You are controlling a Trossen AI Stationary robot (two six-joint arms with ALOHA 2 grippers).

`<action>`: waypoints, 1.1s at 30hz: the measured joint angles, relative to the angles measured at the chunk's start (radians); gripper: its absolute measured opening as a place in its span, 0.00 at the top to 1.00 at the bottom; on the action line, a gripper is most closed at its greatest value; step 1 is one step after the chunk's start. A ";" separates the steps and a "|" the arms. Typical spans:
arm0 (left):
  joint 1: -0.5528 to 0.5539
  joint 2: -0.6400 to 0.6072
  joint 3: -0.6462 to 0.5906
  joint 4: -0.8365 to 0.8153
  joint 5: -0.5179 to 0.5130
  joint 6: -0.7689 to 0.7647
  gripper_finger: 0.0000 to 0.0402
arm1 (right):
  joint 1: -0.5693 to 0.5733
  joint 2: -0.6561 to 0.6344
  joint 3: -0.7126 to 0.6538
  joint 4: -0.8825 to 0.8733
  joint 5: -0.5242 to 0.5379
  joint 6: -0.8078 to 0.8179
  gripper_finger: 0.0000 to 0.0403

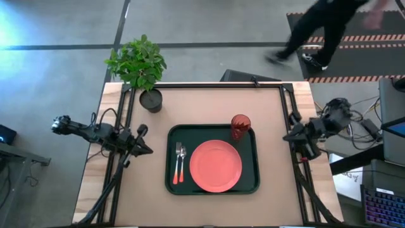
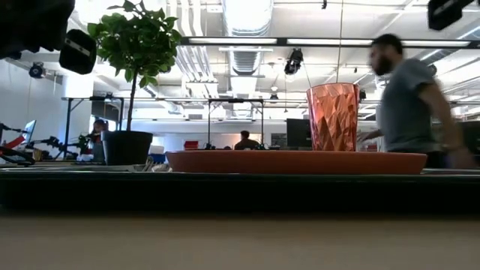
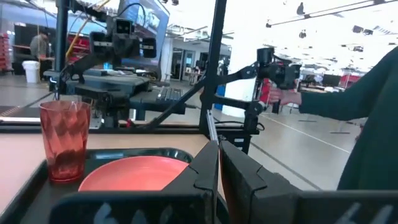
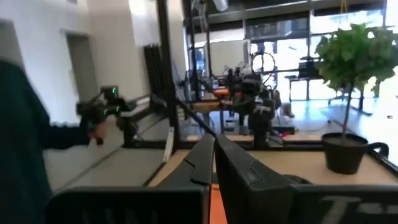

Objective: Pick and place plate/cup/fork/spoon on tray
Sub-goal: Return to Home Position

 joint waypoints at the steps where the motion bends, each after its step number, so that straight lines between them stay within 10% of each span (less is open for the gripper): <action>1: 0.000 0.001 -0.004 0.006 -0.001 0.001 1.00 | -0.001 0.000 -0.020 0.026 -0.002 0.026 0.98; 17: 0.000 -0.011 -0.030 0.010 0.000 -0.002 1.00 | -0.001 -0.002 -0.419 0.492 0.000 0.089 0.98; 33: 0.100 0.027 -0.055 0.076 -0.001 -0.033 1.00 | -0.072 -0.001 -0.423 0.560 0.138 -0.067 0.98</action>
